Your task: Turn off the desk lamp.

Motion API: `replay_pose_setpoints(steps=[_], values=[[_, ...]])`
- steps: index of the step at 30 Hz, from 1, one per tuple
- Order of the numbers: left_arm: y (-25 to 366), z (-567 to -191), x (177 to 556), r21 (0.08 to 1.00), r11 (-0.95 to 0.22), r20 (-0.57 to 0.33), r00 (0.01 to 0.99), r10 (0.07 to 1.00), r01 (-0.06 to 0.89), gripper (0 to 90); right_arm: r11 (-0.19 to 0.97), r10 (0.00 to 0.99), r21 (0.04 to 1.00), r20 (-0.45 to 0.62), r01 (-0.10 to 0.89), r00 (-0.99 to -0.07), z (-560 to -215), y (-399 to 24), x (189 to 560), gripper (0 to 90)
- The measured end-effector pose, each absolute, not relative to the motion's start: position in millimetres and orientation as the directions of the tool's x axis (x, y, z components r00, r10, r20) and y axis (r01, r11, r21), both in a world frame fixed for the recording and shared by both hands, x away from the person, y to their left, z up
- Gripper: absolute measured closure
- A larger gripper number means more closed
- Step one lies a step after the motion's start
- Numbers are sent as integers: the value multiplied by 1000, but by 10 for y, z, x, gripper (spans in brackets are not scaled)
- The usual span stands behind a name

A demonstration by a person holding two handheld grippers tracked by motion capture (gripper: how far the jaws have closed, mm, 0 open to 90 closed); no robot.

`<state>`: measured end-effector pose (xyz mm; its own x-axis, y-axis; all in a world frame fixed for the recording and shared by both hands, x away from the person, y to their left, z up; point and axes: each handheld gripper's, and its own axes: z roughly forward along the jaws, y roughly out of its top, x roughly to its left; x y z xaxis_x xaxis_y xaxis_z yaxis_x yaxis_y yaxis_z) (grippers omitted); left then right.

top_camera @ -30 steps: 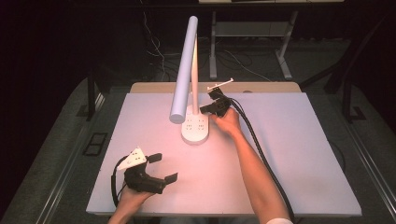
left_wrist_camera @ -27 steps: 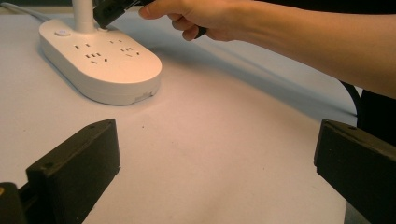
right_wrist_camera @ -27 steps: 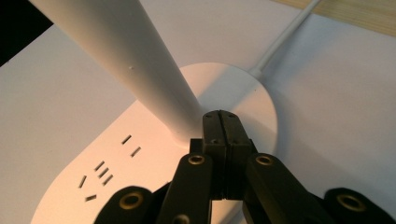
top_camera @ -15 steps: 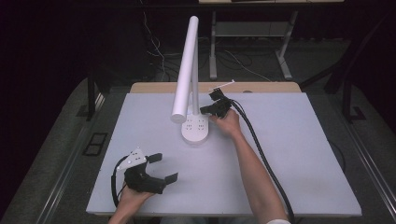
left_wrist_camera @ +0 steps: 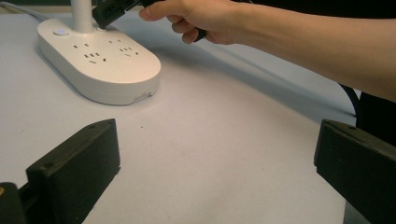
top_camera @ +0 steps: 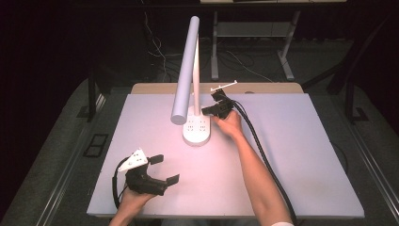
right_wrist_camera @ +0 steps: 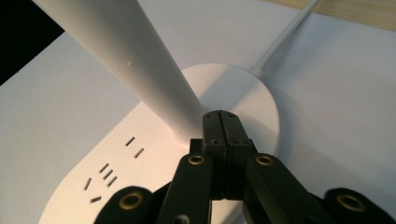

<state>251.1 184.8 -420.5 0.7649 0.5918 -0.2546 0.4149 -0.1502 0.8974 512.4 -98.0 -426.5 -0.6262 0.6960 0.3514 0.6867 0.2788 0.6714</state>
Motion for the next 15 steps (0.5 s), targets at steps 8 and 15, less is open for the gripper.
replay_pose_setpoints(steps=[8, 15], values=[[1846, -4204, 2510, 898, -151, -253, 765, 592, 413, 0, 278, 691, 672, 356, 686, -629, -4271, -992, 5128, 900], [1845, -4203, 2513, 898, -151, -252, 766, 592, 413, 0, 280, 696, 681, 341, 676, -632, -4288, -979, 5104, 900]])
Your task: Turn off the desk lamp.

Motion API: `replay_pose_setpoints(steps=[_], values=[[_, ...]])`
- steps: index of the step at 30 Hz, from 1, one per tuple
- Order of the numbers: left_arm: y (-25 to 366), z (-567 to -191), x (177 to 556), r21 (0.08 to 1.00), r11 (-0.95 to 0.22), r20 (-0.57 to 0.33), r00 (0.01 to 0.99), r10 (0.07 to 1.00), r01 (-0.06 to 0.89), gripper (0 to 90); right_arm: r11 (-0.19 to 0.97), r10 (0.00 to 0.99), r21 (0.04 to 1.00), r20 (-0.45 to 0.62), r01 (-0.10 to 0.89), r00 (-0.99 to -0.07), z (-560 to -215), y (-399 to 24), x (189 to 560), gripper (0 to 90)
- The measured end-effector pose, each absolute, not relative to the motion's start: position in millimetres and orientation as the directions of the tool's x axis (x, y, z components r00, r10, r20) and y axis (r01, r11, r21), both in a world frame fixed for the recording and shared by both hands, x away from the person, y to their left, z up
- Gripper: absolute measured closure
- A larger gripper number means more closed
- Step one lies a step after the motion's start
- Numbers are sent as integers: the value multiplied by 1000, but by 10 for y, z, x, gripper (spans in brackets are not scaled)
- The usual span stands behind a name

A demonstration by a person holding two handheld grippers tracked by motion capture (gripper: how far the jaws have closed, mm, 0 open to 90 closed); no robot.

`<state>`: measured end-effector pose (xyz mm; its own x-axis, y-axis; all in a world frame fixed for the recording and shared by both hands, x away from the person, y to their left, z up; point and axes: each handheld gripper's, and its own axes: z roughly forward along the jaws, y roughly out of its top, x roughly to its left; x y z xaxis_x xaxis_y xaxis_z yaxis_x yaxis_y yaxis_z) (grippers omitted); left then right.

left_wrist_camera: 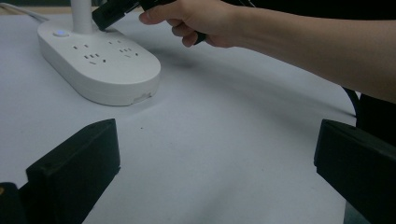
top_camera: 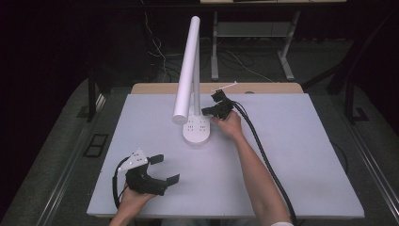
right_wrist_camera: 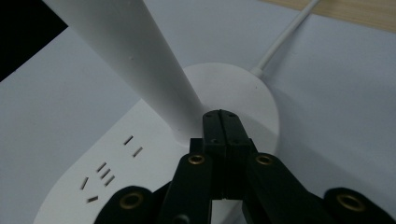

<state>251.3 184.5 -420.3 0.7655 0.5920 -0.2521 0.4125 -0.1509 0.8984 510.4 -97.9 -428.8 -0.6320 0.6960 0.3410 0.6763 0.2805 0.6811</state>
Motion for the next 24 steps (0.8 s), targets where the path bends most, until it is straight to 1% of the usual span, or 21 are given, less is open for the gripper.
replay_pose_setpoints(steps=[4, 12, 24], values=[[1847, -4205, 2519, 899, -150, -253, 766, 591, 412, 0, 263, 700, 684, 350, 680, -623, -4297, -987, 5088, 900], [1851, -4208, 2529, 898, -149, -253, 764, 594, 413, 0, 277, 705, 680, 336, 679, -625, -4257, -1001, 5066, 900], [1826, -4209, 2523, 899, -152, -252, 769, 588, 411, 0, 276, 695, 711, 317, 647, -645, -4134, -1156, 4957, 900]])
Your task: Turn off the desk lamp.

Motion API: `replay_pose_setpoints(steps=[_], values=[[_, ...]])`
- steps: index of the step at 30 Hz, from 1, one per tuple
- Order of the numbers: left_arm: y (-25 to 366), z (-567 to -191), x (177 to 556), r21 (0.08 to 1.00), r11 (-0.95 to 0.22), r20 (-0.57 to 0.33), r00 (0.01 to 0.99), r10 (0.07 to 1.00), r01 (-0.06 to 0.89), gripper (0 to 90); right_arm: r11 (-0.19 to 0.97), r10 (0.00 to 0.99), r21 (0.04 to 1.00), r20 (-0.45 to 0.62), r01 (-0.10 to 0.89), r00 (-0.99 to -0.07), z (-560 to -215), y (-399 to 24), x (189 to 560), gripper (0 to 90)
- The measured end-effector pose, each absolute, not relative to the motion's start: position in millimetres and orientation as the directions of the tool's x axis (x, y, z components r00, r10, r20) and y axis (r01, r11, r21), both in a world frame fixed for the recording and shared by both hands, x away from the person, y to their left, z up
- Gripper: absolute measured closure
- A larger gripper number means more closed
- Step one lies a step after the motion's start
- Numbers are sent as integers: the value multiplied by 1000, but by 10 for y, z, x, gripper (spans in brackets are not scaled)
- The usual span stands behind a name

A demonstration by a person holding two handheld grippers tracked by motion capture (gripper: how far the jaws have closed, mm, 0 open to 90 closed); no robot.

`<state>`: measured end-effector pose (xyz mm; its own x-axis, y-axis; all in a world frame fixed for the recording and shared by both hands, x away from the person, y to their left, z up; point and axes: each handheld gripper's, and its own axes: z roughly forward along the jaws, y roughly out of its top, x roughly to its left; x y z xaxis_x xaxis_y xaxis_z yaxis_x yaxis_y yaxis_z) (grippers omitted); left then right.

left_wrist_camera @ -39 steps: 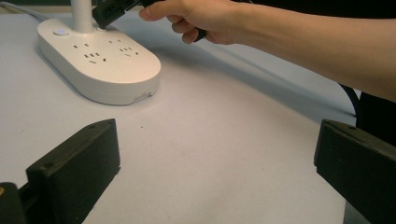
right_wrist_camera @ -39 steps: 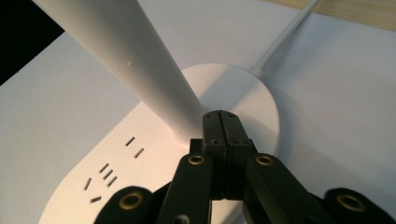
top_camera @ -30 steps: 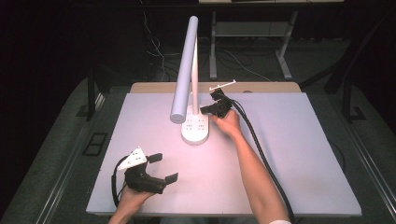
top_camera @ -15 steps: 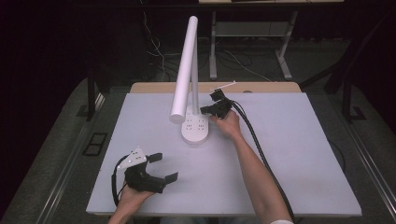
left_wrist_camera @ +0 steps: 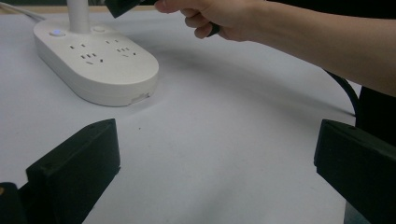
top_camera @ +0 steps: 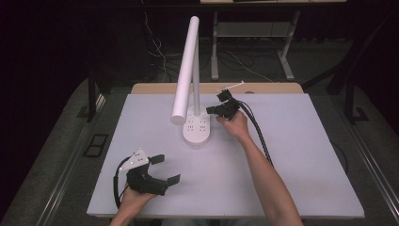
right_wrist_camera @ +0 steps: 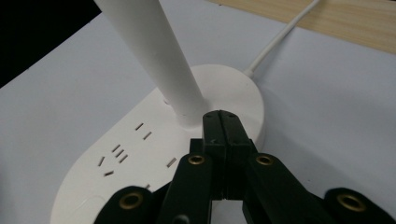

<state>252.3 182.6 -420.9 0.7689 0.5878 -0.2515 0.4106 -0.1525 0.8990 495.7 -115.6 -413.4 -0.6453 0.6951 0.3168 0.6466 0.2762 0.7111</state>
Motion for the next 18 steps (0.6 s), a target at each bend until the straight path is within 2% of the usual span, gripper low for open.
replay_pose_setpoints(steps=[12, 18], values=[[1825, -4206, 2523, 899, -147, -255, 768, 588, 411, 0, 278, 689, 735, 297, 619, -661, -3875, -1412, 4777, 898], [1831, -4209, 2528, 898, -149, -254, 765, 592, 414, 0, 266, 690, 741, 301, 617, -659, -3789, -1602, 4662, 833]])
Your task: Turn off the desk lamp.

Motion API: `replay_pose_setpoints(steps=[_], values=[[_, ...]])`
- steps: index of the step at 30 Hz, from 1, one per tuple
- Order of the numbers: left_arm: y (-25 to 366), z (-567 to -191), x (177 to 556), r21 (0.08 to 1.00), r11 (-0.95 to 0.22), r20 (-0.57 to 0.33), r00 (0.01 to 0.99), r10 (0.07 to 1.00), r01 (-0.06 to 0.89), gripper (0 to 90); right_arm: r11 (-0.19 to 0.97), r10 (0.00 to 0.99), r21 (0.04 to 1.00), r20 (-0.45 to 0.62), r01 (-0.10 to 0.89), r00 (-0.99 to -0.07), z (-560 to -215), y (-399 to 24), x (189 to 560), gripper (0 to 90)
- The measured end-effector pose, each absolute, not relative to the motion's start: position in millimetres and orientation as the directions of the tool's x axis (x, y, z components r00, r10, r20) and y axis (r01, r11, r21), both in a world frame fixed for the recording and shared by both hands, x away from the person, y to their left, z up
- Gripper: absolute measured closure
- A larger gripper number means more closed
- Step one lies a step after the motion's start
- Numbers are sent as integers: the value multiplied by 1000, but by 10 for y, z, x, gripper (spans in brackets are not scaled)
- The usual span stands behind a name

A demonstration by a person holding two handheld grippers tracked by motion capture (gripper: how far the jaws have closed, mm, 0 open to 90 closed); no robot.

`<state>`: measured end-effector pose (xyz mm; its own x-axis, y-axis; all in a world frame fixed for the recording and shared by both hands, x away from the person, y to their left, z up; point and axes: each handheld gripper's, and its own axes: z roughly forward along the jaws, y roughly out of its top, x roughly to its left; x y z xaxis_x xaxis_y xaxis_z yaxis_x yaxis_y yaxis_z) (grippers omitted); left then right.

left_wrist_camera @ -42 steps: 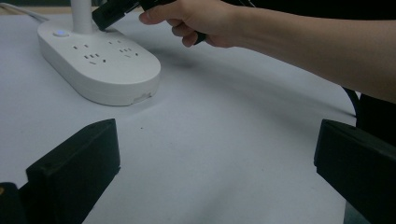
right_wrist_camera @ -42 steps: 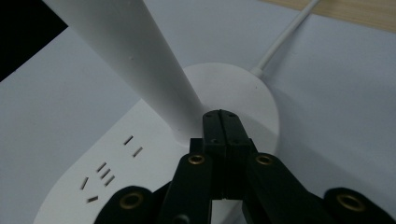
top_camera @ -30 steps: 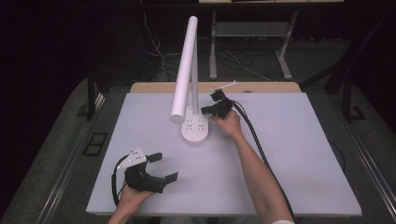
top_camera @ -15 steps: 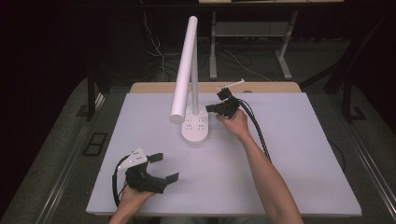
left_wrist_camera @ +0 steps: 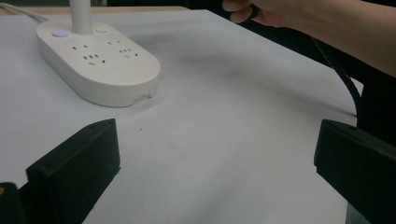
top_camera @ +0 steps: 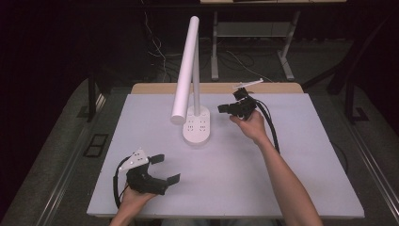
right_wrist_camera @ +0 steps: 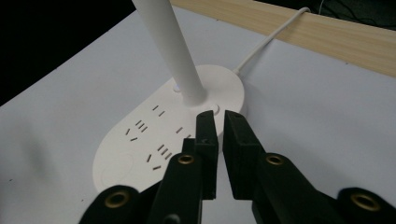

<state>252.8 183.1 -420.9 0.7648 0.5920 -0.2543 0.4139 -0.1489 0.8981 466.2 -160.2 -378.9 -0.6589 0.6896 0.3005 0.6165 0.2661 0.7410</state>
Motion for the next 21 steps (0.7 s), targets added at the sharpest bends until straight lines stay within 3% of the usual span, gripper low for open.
replay_pose_setpoints(steps=[3, 11, 21], values=[[1830, -4210, 2531, 898, -150, -253, 765, 592, 413, 0, 254, 688, 745, 309, 617, -657, -3737, -1695, 4607, 791], [1828, -4213, 2534, 898, -151, -253, 765, 592, 413, 0, 232, 690, 763, 308, 603, -655, -3621, -1905, 4430, 573], [1825, -4214, 2525, 897, -152, -254, 764, 593, 416, 0, 266, 720, 754, 260, 601, -644, -3511, -2104, 4115, 118]])
